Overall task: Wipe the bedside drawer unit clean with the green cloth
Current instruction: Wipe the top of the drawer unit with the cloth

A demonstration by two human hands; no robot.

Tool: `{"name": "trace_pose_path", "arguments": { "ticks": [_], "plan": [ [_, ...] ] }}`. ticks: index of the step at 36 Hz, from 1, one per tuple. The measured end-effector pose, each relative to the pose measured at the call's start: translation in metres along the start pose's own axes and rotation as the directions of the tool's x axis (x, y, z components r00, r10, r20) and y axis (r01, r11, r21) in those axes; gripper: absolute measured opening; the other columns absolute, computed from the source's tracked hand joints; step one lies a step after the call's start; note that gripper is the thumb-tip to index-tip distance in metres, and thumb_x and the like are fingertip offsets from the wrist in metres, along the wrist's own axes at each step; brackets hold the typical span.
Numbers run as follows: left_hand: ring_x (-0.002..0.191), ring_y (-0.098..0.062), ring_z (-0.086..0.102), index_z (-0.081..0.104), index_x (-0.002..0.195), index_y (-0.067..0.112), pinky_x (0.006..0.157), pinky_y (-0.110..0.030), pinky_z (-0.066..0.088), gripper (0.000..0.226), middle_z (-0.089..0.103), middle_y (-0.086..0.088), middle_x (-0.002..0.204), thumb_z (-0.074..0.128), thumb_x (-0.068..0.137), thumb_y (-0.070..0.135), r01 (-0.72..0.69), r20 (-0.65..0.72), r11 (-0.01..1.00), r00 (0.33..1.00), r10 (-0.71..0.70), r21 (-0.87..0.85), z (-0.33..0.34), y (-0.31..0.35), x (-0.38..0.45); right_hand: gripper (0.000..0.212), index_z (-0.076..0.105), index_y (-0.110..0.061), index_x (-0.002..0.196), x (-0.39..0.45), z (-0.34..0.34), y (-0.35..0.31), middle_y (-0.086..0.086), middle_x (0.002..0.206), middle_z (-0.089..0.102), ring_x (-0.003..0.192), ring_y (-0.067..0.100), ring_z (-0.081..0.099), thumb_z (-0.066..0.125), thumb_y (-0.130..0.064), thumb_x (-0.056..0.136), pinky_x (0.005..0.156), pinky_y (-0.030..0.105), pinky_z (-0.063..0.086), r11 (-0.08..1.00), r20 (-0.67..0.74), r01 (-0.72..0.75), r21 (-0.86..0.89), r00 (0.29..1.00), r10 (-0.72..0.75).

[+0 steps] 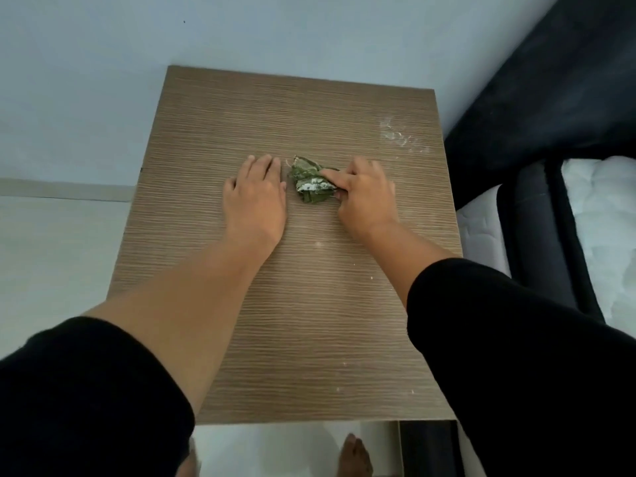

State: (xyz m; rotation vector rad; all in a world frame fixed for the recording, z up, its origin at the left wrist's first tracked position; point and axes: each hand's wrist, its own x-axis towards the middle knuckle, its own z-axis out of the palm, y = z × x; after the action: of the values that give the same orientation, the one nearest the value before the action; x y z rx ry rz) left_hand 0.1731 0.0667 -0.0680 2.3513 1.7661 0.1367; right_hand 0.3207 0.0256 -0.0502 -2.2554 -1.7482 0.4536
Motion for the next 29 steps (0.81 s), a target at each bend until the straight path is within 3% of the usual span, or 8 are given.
{"name": "trace_pose_path", "arguments": {
  "ticks": [18,22,29],
  "plan": [
    [0.145,-0.022,0.015,0.027,0.147,0.011,0.118,-0.035,0.016,0.050,0.023,-0.004,0.156,0.037,0.099,0.016,-0.013,0.133,0.998,0.991,0.020,-0.054,-0.010,-0.004,-0.064,0.052,0.053,-0.038,0.128,-0.109,0.006,-0.010,-0.005,0.114,0.051,0.114,0.019,0.039,0.051,-0.004,0.089,0.094,0.036,0.028,0.999,0.064,-0.002,0.034,0.998,0.000],
    [0.146,-0.021,0.013,0.026,0.148,0.012,0.118,-0.035,0.015,0.051,0.022,-0.003,0.156,0.039,0.100,0.021,0.005,0.174,0.996,0.985,0.011,-0.089,-0.013,-0.003,-0.079,0.048,0.058,-0.036,0.124,-0.136,0.010,-0.009,-0.001,0.109,0.054,0.108,0.022,0.043,0.052,-0.004,0.089,0.078,0.033,0.027,0.999,0.019,0.027,0.045,0.999,-0.028],
    [0.146,-0.022,0.009,0.022,0.149,0.011,0.118,-0.035,0.012,0.058,0.016,-0.003,0.158,0.044,0.098,0.028,0.019,0.251,0.995,0.968,0.006,-0.099,-0.019,-0.004,-0.099,0.043,0.069,-0.031,0.109,-0.185,0.018,-0.008,0.004,0.092,0.061,0.089,0.031,0.052,0.061,0.000,0.080,0.066,0.033,0.026,0.996,-0.031,0.074,0.047,0.997,-0.073]
  ]
}}
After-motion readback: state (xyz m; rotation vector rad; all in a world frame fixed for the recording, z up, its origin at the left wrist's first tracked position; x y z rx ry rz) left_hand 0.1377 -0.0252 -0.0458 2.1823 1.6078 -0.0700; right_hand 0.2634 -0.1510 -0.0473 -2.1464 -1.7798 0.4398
